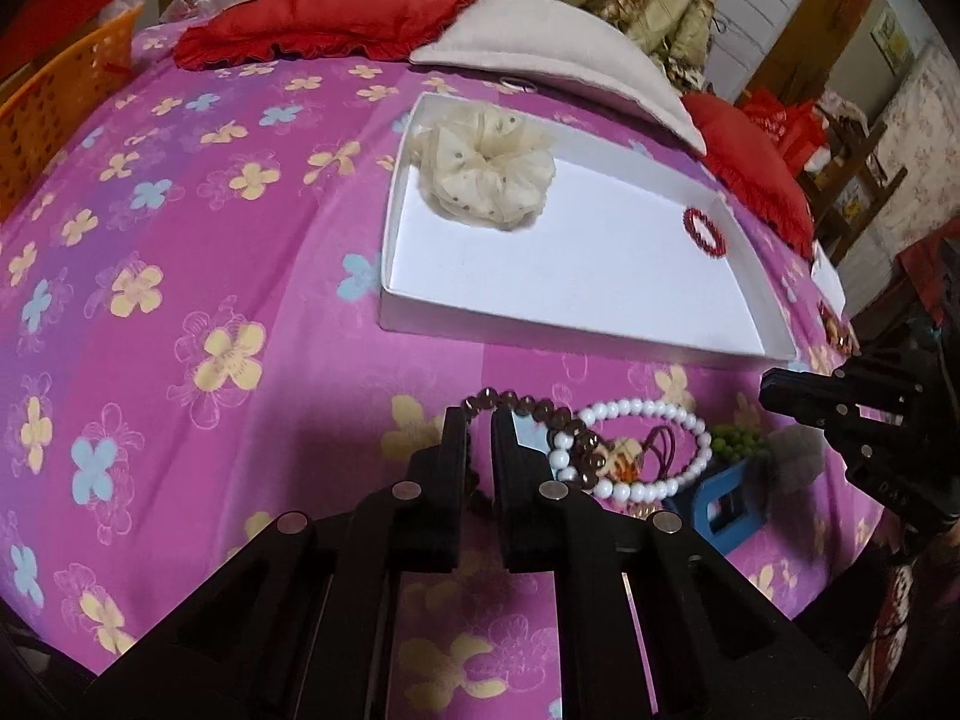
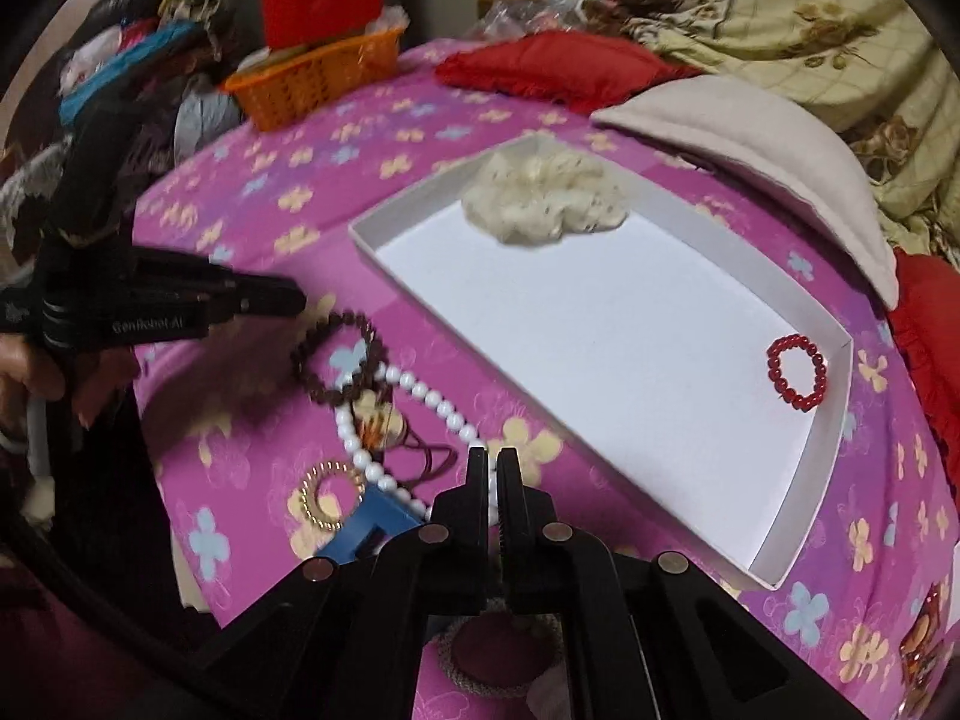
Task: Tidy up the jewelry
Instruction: 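Lift the dark bead bracelet with the left tool while the right tool grasps the white pearl bracelet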
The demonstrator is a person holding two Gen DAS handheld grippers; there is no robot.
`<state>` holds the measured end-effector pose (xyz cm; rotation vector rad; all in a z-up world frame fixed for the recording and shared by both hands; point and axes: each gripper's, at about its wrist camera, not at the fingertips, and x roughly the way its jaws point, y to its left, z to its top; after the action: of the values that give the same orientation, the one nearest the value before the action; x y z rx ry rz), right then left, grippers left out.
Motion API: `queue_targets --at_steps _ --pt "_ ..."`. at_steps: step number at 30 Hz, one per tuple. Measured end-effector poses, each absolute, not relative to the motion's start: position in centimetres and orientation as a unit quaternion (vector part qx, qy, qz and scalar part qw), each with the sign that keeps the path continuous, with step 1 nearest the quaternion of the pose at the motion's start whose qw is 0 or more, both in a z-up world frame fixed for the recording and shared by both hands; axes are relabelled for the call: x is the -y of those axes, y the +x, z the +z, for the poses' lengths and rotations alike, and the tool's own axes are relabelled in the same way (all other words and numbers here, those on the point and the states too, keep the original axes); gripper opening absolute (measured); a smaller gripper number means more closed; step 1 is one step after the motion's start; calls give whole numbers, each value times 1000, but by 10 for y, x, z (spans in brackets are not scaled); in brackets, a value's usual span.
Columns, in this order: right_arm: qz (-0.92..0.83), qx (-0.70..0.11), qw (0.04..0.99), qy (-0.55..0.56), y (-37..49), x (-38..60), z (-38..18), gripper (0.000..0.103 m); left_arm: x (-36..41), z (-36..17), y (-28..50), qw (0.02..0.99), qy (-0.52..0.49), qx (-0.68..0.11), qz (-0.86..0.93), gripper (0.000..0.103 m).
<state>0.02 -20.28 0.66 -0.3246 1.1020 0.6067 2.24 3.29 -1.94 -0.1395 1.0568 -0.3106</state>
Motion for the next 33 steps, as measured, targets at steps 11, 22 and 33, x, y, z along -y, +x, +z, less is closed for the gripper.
queue_targets --at_steps 11,22,33 --pt "272 -561 761 -178 17 189 -41 31 -28 -47 30 844 -40 -524 -106 54" --pt "283 -530 784 -156 12 187 -22 8 -20 -42 30 852 -14 -509 -118 7" --pt "285 -467 829 -113 6 205 55 8 -33 23 24 880 -40 -455 -131 7"
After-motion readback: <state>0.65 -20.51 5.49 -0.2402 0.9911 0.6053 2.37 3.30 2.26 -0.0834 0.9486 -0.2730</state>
